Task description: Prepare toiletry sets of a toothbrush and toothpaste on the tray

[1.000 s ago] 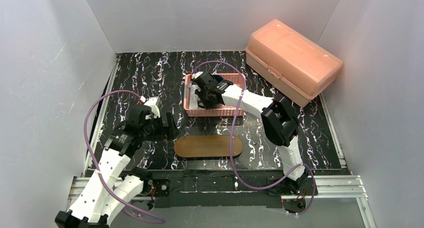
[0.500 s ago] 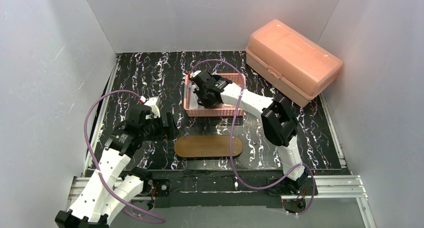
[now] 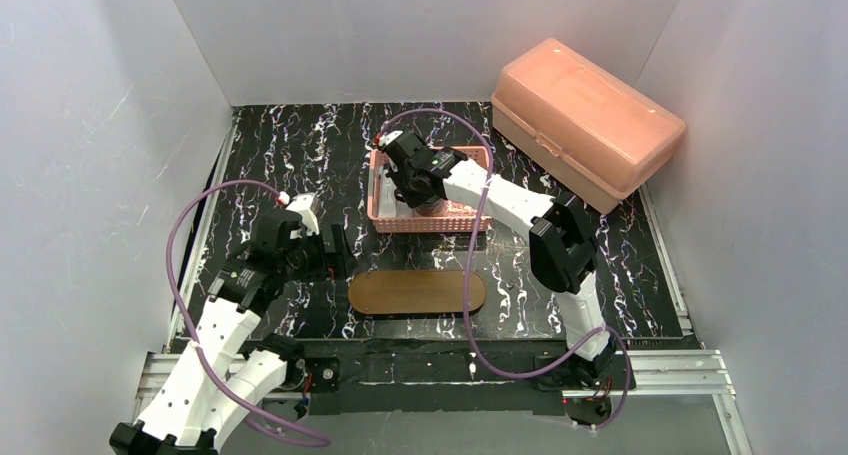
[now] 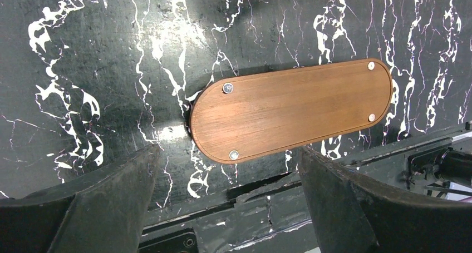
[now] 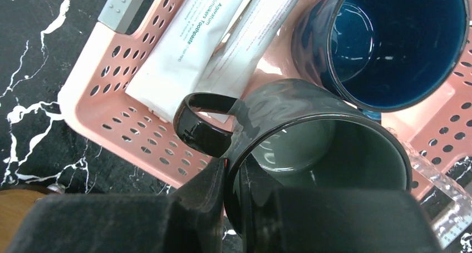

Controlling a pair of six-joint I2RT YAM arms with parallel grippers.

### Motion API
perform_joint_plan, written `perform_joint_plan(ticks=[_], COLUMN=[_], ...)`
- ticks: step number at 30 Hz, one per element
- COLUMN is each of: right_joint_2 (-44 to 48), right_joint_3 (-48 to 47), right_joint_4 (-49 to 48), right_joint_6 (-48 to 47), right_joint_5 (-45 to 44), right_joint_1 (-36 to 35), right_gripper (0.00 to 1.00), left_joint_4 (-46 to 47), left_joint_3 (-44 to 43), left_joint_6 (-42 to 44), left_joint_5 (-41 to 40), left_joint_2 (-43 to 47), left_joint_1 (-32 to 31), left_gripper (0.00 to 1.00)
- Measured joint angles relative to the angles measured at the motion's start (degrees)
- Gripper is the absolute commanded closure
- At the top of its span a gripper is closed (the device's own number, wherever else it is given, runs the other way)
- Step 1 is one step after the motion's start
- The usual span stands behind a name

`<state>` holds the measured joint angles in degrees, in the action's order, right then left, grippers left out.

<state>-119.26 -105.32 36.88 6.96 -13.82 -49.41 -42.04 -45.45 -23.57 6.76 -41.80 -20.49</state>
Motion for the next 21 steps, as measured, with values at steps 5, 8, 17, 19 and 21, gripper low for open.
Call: perform_joint_plan(ticks=[5,8,17,19,21], right_joint_2=[2.40,4.50,10.43,11.06,11.50], right_joint_3=[-0.02,-0.02,-0.04,-0.26,-0.28], right_joint_4=[1.16,2.01,4.46,5.35,6.01], right_joint_6=[0.39,0.61,1.90,2.10,2.34], right_joint_5=[0.02,-0.22,-1.46,-1.68,-1.73], right_joint_1=[-0.57,-1.29,-6.45,-7.80,-9.40], right_gripper=[0.99,0.99,0.99,0.99,0.99], left_joint_4=[-0.02,-0.04,-0.70,-1.05,-1.55], left_joint_3=[0.00,0.00,0.00,0.00,0.00], left_joint_6=[0.00,-0.02,-0.61,-0.96,-1.27], left_joint_5=[-0.70,-1.70,-6.34,-8.04,-9.77], left_joint_2=[1.11,2.16,5.22,6.45,7.69], left_joint_1=[0.00,0.00,0.00,0.00,0.00], left_gripper=[0.06,0.06,0.03,0.03,0.02])
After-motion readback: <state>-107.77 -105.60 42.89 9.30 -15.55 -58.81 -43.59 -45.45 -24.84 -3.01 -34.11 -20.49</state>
